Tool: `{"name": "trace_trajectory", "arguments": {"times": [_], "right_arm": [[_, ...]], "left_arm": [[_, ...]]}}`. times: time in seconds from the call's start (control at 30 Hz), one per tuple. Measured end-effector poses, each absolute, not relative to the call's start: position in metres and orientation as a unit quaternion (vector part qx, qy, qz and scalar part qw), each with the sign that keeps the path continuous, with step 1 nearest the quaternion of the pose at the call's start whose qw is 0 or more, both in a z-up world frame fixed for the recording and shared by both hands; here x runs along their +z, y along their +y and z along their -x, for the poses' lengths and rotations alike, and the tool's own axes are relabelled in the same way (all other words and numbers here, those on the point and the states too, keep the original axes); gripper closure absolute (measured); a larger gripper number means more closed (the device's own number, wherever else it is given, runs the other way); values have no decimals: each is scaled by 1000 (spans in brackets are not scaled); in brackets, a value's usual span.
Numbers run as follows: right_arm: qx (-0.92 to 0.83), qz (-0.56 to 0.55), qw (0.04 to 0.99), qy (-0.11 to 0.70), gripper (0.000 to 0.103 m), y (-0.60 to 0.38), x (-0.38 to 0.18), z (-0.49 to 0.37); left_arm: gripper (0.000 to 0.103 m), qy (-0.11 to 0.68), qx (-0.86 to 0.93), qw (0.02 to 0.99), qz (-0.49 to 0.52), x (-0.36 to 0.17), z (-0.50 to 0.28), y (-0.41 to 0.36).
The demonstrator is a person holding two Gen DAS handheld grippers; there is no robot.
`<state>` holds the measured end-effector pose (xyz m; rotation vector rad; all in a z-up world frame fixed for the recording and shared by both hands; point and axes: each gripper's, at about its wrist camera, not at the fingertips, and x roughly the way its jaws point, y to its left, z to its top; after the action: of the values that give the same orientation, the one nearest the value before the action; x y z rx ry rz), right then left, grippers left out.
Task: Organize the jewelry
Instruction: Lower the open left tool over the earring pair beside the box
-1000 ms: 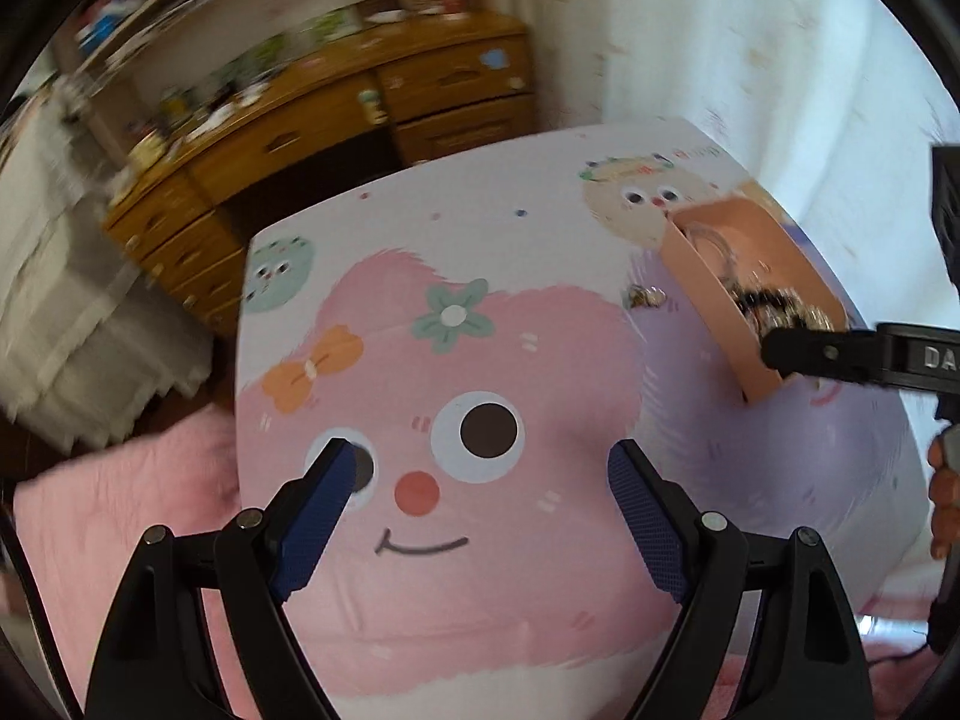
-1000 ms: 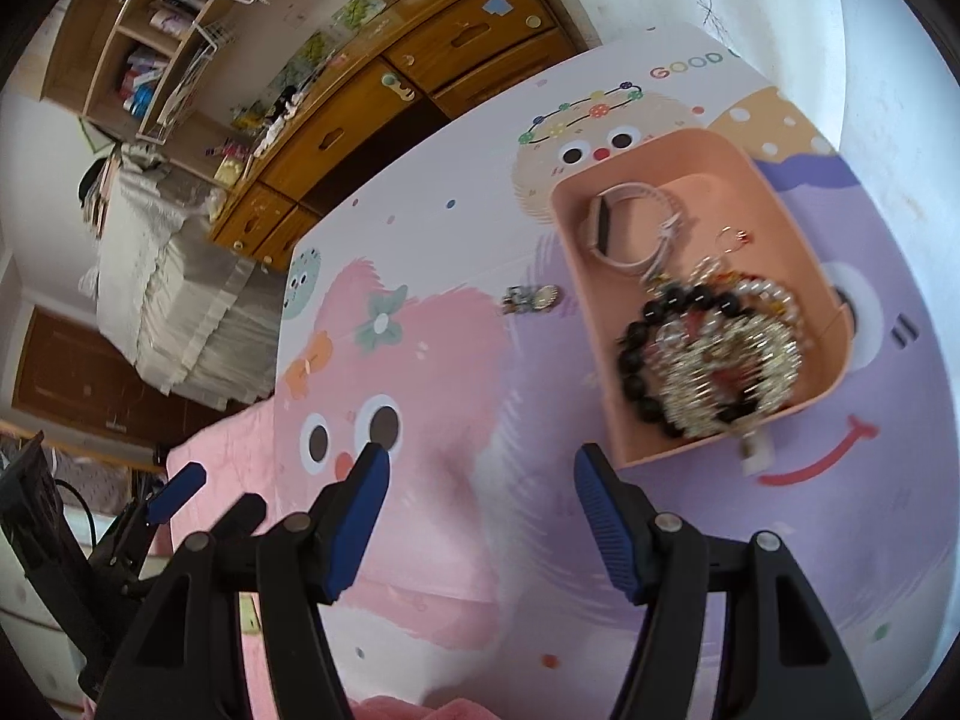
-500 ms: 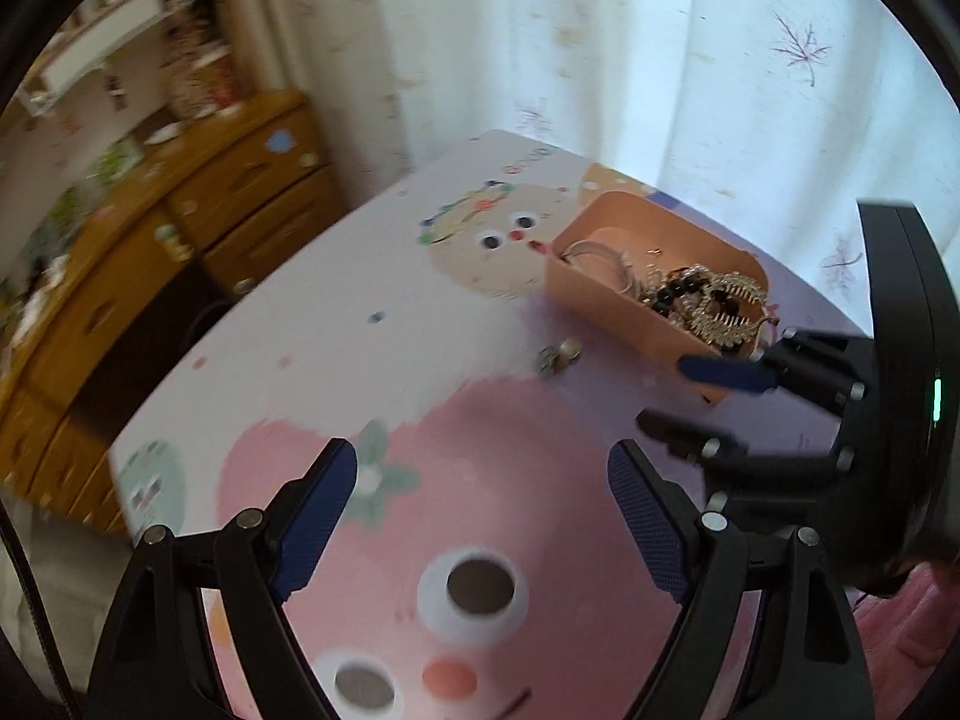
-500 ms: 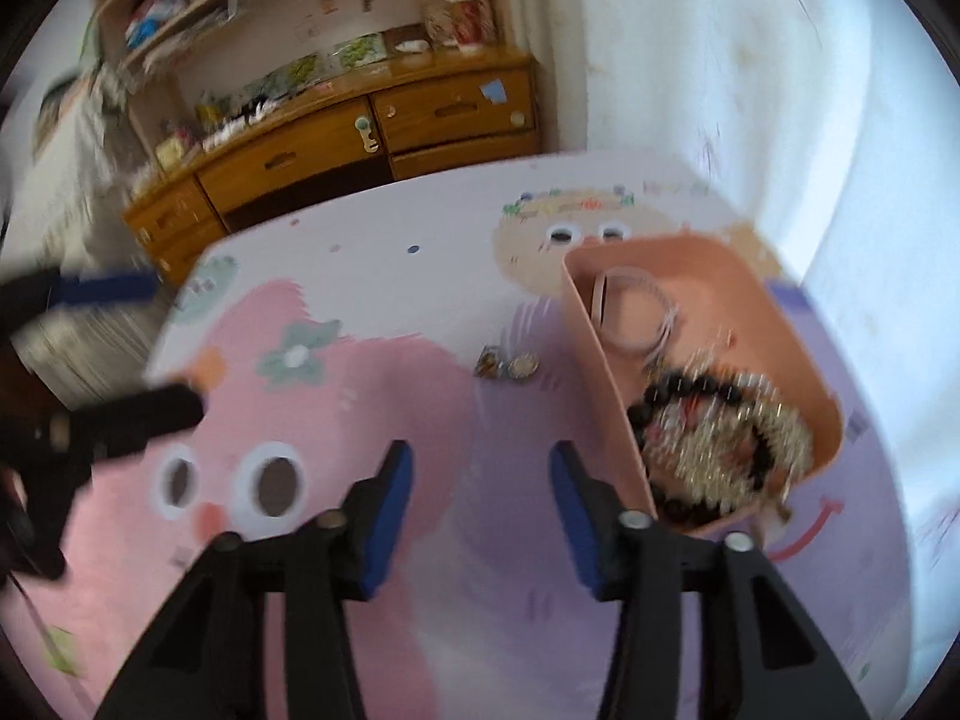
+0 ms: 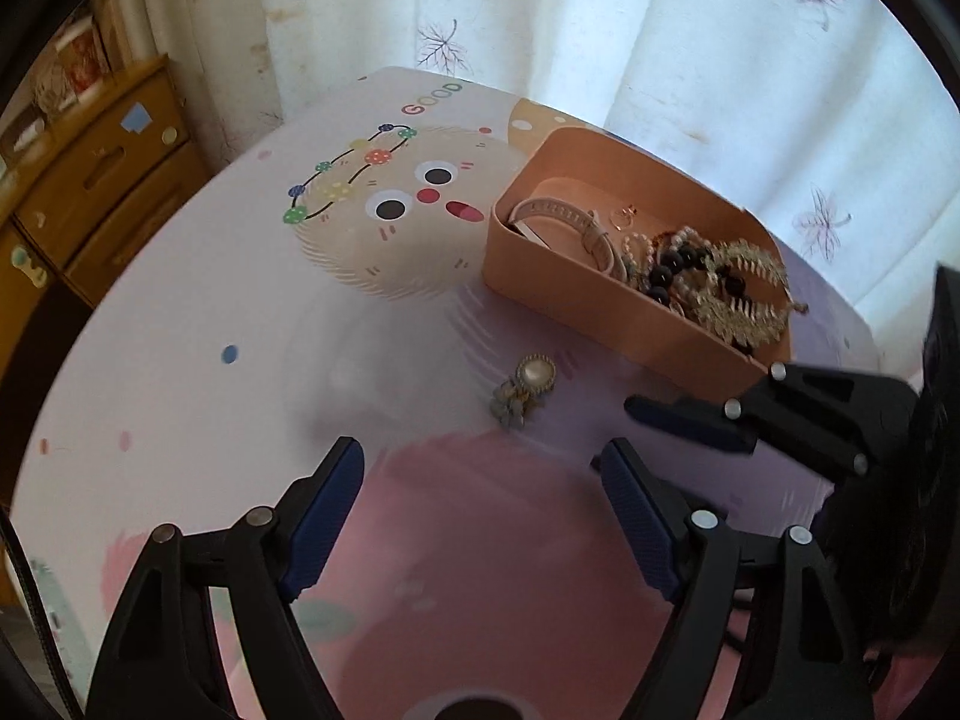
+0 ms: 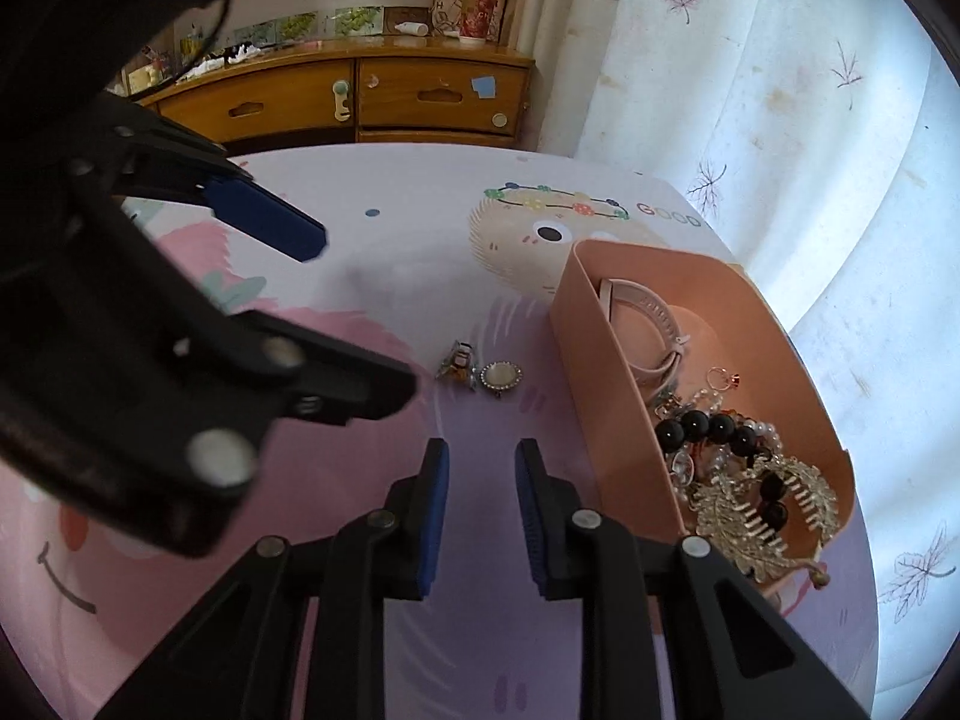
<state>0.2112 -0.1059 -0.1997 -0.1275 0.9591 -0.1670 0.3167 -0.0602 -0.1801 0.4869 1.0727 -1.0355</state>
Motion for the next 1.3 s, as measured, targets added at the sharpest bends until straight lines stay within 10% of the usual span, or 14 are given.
{"name": "trace_trajectory", "arguments": {"times": [0.53, 1.3], "right_arm": [[-100, 49, 883, 455, 80, -118, -202, -229], [-85, 50, 889, 446, 79, -117, -199, -246]], "left_arm": [[80, 509, -480, 688, -191, -208, -326, -91], [81, 538, -339, 766, -98, -178, -338, -15]]}}
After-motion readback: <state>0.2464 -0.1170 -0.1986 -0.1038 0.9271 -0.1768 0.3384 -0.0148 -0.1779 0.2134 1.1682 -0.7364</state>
